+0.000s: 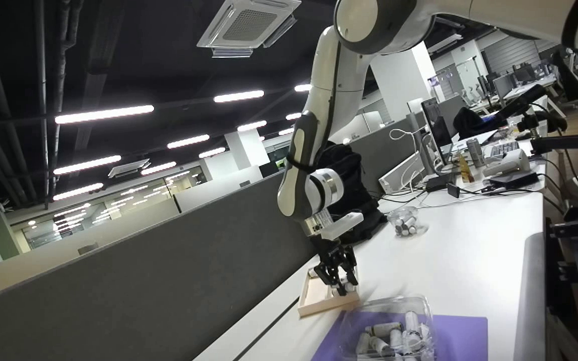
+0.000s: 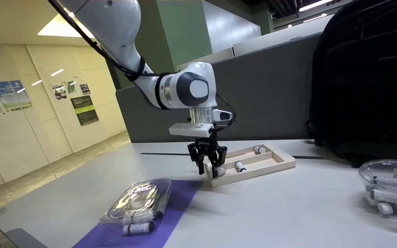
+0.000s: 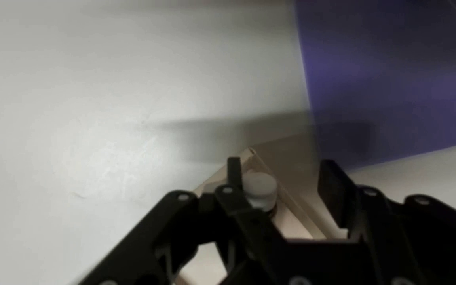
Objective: Place the object on the table onto the tray
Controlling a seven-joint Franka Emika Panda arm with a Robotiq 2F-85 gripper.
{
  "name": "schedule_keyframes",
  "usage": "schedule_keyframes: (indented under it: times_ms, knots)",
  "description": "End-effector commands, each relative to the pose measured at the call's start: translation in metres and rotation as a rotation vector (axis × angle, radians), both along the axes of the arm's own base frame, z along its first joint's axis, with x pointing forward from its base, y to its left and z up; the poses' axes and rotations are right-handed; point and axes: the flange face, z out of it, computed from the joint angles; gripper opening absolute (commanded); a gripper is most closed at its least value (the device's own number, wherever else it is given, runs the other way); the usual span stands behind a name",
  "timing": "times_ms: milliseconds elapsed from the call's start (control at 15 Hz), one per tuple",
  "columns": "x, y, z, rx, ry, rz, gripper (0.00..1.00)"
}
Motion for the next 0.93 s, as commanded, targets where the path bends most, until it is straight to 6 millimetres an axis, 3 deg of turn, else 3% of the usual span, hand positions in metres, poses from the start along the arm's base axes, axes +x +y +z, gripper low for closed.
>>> schedule_keyframes:
  times_ms: [0,133,333,867]
  knots:
    - [0.007,-0.001,0.01,0.017,0.008,-0.048,0.85]
    - [0.006,0.0,0.016,0.013,0.0,-0.05,0.99]
    - [0.004,0.003,0.035,-0.006,-0.028,-0.041,1.0]
    - [-0.009,0.004,0.114,-0.112,-0.111,-0.014,1.0]
